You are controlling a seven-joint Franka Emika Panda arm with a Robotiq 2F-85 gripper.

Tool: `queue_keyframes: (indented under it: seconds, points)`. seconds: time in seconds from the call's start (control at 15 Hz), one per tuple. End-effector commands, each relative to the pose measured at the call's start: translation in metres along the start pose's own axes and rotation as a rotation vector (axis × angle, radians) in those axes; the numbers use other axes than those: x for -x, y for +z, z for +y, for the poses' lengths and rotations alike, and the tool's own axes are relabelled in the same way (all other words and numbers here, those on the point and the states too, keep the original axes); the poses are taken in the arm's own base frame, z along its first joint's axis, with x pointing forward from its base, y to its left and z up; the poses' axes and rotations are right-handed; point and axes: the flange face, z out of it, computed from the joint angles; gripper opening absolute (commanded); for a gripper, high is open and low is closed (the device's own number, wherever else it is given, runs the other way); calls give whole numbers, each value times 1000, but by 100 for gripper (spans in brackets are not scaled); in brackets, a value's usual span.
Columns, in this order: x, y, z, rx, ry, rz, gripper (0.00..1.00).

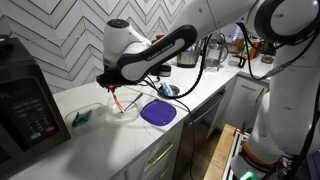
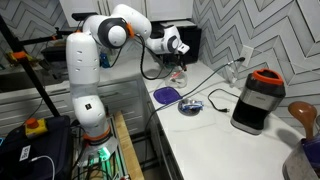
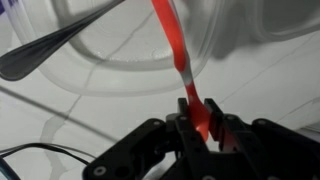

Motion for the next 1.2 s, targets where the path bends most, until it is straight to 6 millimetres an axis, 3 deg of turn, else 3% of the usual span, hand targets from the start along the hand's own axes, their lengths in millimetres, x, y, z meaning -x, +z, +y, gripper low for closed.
queue_keyframes:
  seconds: [0.0, 0.2, 0.27, 0.53, 0.67, 0.8, 0.93, 1.0, 1.13]
  points:
    - [-5, 13, -4, 3, -3, 0, 5]
    - [-6, 23, -3, 18, -3, -19, 5]
    - [-7, 25, -2, 24, -4, -22, 42]
    - [-18, 19, 8, 49, -15, -16, 70]
    - [-37, -6, 22, 55, 13, 36, 84]
    - [-58, -46, 38, 8, 46, 125, 100]
    - [-70, -89, 47, -60, 50, 212, 100]
    - [-75, -53, 31, -22, 40, 155, 98]
    - [-83, -89, 39, -53, 49, 203, 100]
